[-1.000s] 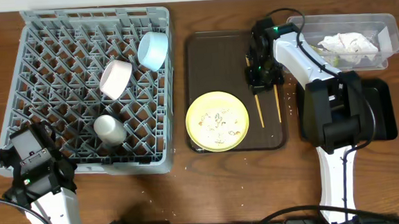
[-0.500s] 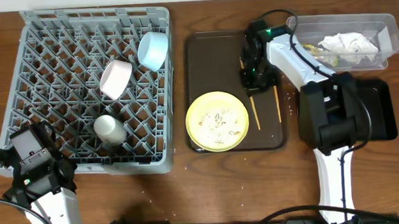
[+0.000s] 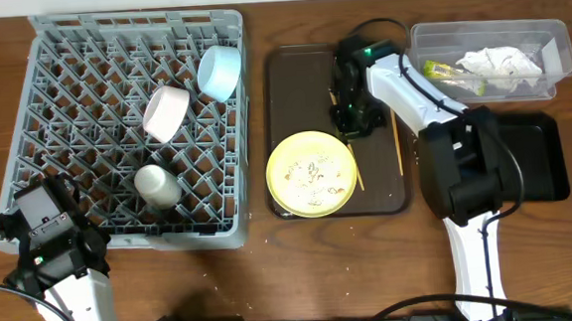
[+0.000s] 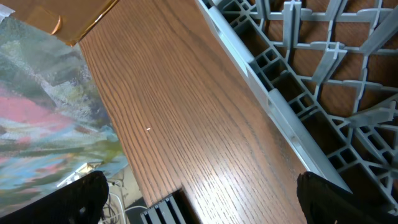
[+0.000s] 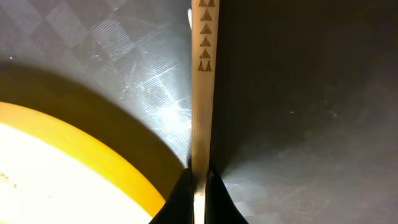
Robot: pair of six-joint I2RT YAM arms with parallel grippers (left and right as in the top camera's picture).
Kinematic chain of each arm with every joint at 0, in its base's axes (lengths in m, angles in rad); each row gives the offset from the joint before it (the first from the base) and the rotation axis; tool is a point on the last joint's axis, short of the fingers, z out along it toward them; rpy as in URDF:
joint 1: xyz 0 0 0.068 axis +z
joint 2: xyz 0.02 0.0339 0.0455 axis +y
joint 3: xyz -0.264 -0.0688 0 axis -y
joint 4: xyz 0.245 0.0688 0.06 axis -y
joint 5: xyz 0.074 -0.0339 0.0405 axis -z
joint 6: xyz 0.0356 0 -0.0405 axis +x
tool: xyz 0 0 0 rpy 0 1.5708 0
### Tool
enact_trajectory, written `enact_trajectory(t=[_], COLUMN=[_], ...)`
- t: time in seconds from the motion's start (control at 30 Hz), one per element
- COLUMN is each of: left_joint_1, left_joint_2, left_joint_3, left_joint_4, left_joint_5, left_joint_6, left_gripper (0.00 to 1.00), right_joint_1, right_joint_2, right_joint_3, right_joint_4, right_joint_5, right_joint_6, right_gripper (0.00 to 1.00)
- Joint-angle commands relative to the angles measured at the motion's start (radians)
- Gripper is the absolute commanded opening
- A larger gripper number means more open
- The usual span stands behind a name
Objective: Sort waste into correct bins and load items into the dishwasher
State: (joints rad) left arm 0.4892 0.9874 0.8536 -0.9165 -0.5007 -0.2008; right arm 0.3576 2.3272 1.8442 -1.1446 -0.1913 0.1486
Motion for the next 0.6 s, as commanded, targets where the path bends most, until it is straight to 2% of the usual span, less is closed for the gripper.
enact_trajectory(t=[0.0, 0.57], left_joint_1=[0.005, 0.005], left_joint_2=[-0.002, -0.002], left_joint_3=[0.016, 0.016], left_joint_4=[-0.003, -0.003], left_joint_5=[-0.009, -0.009], left_joint_6=[0.013, 0.013], left_gripper=[0.98, 0.98], right_joint_1=[0.012, 0.027], right_joint_2=[0.016, -0.011], right_joint_3=[-0.019, -0.009], right_joint_4=[0.000, -0.001], right_joint_5=[-0.001, -0.042], right_joint_6=[0.013, 0.064], right_gripper=[0.01, 0.01])
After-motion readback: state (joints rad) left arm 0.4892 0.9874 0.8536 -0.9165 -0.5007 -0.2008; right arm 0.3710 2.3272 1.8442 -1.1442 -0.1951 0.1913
